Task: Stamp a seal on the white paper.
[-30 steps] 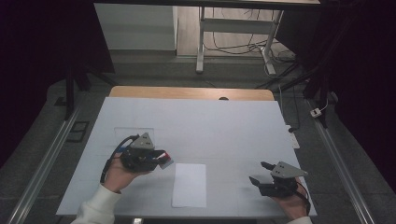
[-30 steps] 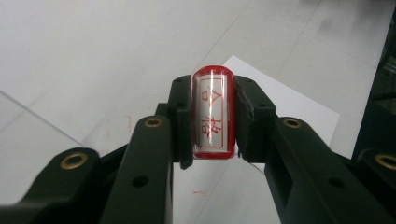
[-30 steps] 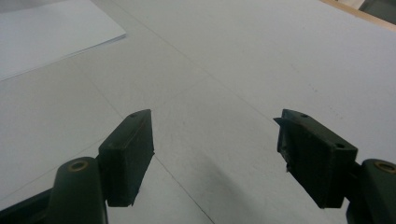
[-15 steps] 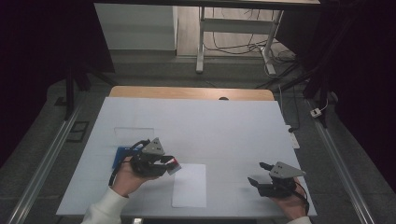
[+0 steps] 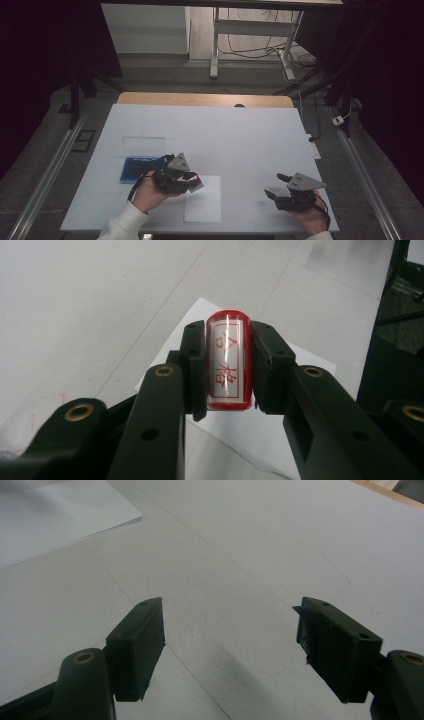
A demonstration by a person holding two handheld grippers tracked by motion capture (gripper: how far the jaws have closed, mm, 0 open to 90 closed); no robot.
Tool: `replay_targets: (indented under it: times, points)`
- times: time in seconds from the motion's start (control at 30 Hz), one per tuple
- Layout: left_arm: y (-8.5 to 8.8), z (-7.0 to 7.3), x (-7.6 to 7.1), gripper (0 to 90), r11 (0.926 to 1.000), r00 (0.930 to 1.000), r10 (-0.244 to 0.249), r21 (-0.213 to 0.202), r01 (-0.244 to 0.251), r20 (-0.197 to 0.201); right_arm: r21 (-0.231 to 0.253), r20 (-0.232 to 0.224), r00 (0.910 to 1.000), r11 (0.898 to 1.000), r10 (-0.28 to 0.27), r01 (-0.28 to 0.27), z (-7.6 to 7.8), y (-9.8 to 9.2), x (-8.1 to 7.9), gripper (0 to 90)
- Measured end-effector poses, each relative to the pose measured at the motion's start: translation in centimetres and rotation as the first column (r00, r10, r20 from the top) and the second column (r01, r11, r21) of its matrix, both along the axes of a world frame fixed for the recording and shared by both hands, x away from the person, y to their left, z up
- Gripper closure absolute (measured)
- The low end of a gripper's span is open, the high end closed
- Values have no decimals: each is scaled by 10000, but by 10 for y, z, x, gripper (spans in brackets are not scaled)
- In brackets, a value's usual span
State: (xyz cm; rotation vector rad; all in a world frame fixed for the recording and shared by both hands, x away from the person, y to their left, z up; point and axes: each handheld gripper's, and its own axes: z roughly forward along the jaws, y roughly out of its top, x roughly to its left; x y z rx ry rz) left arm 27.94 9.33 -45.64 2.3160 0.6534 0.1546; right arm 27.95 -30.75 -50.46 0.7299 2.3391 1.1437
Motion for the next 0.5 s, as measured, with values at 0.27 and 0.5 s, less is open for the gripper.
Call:
replay_targets:
  times: [0.27, 0.5]
  points:
    - [-15, -6, 2, 702, 9997, 9999, -149, 207, 149, 39, 13, 0, 10000, 10000, 0, 0, 1, 1, -1, 266]
    - [-26, -13, 1, 702, 9987, 9996, -276, 432, 274, 30, 111, 4, 10000, 9999, 83, -83, 1, 4, -3, 266]
